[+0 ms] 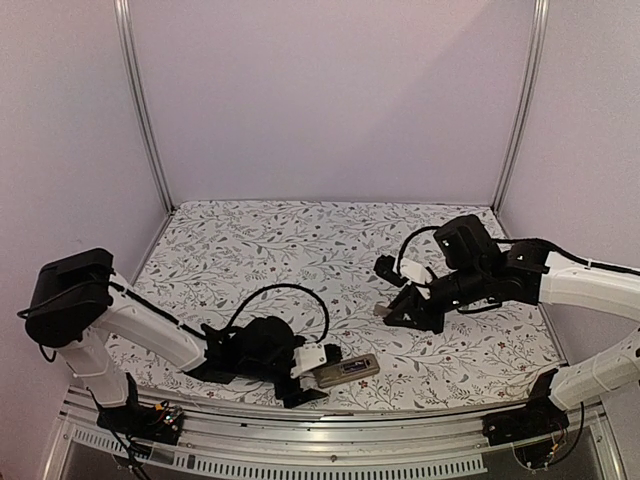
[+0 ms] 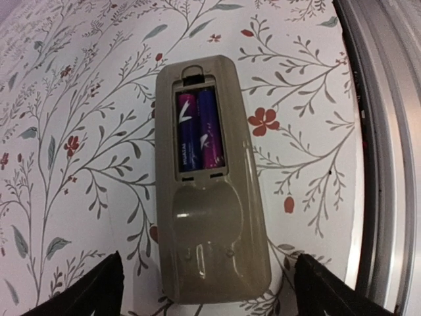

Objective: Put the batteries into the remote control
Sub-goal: Adjust the remote control without the battery cover at the center of the board, then pass from the right arm to the left

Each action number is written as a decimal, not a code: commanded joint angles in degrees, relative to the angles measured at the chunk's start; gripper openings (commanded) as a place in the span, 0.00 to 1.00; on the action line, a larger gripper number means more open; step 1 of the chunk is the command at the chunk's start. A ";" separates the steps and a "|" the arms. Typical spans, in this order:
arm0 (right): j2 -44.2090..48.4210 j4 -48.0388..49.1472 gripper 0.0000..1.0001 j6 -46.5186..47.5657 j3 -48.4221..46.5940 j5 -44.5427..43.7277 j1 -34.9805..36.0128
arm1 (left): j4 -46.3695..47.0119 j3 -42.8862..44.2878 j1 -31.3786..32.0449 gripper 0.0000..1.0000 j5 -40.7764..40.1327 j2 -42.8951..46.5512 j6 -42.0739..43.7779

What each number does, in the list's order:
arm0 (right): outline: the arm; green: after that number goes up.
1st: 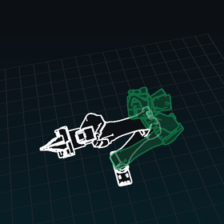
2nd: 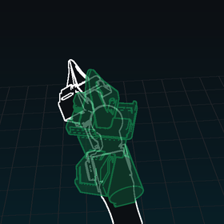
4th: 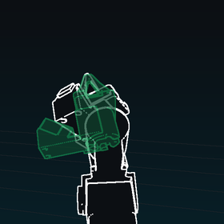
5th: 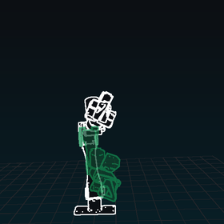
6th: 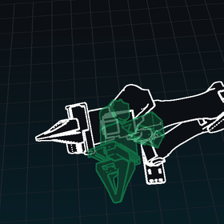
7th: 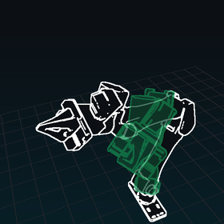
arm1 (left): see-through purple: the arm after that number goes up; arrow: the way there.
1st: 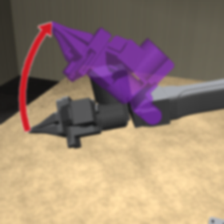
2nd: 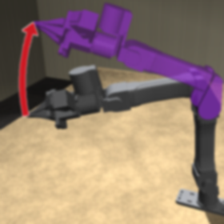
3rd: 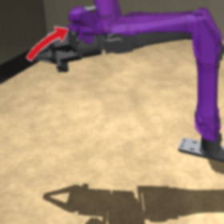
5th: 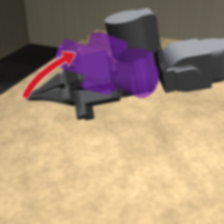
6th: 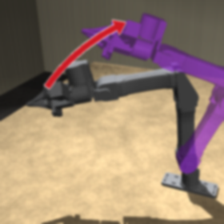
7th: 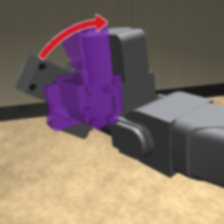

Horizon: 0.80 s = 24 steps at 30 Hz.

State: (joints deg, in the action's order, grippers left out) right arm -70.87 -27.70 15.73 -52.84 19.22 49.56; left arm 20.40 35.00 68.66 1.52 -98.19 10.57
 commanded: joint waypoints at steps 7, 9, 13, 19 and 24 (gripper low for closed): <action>-2.30 4.01 0.17 8.80 0.06 -3.87 8.69 | -0.51 -0.86 -2.17 0.88 0.72 16.04 -10.63; -2.42 5.24 0.17 11.12 0.10 -4.20 10.50 | 1.59 -0.73 -3.61 0.83 4.95 19.82 -17.86; -2.49 7.58 0.17 14.13 -0.24 -4.43 11.69 | 9.35 -3.36 -4.26 0.79 8.74 24.51 -31.09; -3.96 9.81 0.17 16.91 -1.76 -5.37 13.29 | 12.18 -1.73 -4.58 0.77 10.32 20.94 -42.73; -5.55 10.01 0.17 17.78 -2.88 -6.68 13.87 | 12.57 0.61 -4.58 0.63 12.10 17.08 -45.38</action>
State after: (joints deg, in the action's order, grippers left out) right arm -75.13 -19.16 31.64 -53.74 14.09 62.70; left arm 31.51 33.36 64.58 11.31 -78.56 -29.39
